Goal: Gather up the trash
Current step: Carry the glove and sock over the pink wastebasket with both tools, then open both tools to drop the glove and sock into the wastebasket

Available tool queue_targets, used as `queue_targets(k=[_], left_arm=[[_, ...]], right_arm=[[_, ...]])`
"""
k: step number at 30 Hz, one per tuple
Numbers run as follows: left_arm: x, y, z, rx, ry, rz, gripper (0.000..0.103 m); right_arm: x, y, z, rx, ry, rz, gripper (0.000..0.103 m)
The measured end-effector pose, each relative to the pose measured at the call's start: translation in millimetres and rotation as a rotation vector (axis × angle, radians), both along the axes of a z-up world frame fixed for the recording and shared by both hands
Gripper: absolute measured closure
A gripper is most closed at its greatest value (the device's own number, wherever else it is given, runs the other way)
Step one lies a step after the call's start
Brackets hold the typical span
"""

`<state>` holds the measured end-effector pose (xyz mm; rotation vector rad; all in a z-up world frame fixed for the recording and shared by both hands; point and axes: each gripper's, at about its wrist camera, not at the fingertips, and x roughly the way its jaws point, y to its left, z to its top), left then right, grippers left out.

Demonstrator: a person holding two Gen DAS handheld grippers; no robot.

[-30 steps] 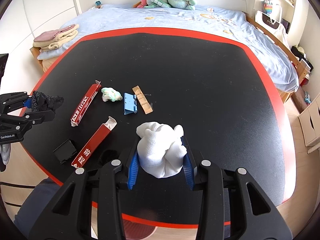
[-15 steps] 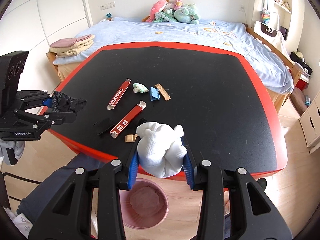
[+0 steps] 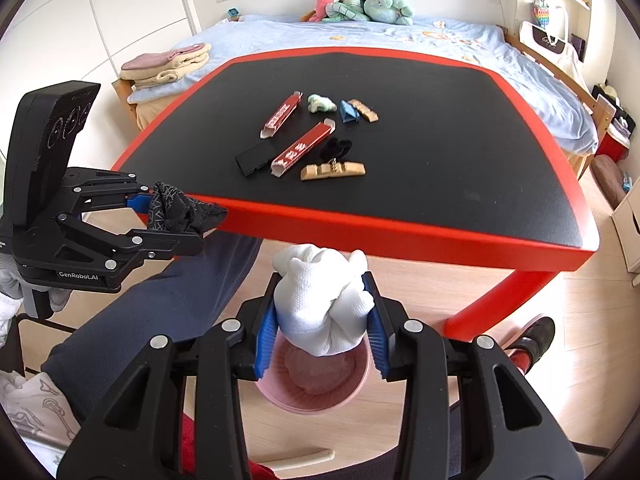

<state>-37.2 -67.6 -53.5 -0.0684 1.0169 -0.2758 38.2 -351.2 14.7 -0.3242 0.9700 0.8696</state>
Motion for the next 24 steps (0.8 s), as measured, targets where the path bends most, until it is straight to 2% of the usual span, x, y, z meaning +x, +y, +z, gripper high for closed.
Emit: queue_targets(k=[6, 13, 15, 16, 18, 20, 24], left_arm=[[-6, -10, -12, -0.009, 0.031, -0.025, 0.059], [-9, -12, -14, -0.016, 0.039, -0.034, 0.058], [-10, -15, -14, -0.025, 0.042, -0.040, 0.056], [-10, -16, -14, -0.034, 0.043, -0.044, 0.052], [-11, -15, -13, -0.038, 0.034, -0.036, 0.022], [-11, -15, -13, -0.036, 0.024, -0.020, 0.016], [-9, -8, -13, -0.035, 0.030, 0.014, 0.012]], right_arm=[[-15, -2, -17, -0.015, 0.036, 0.019, 0.064], [-18, -2, -20, -0.009, 0.052, 0.026, 0.063], [-18, -2, -19, 0.000, 0.060, 0.032, 0.060], [-18, -2, -19, 0.002, 0.063, 0.033, 0.055], [-18, -3, -18, 0.002, 0.060, 0.031, 0.030], [-16, -4, -19, -0.006, 0.052, 0.014, 0.016], [-12, -8, -22, -0.020, 0.056, -0.014, 0.009]])
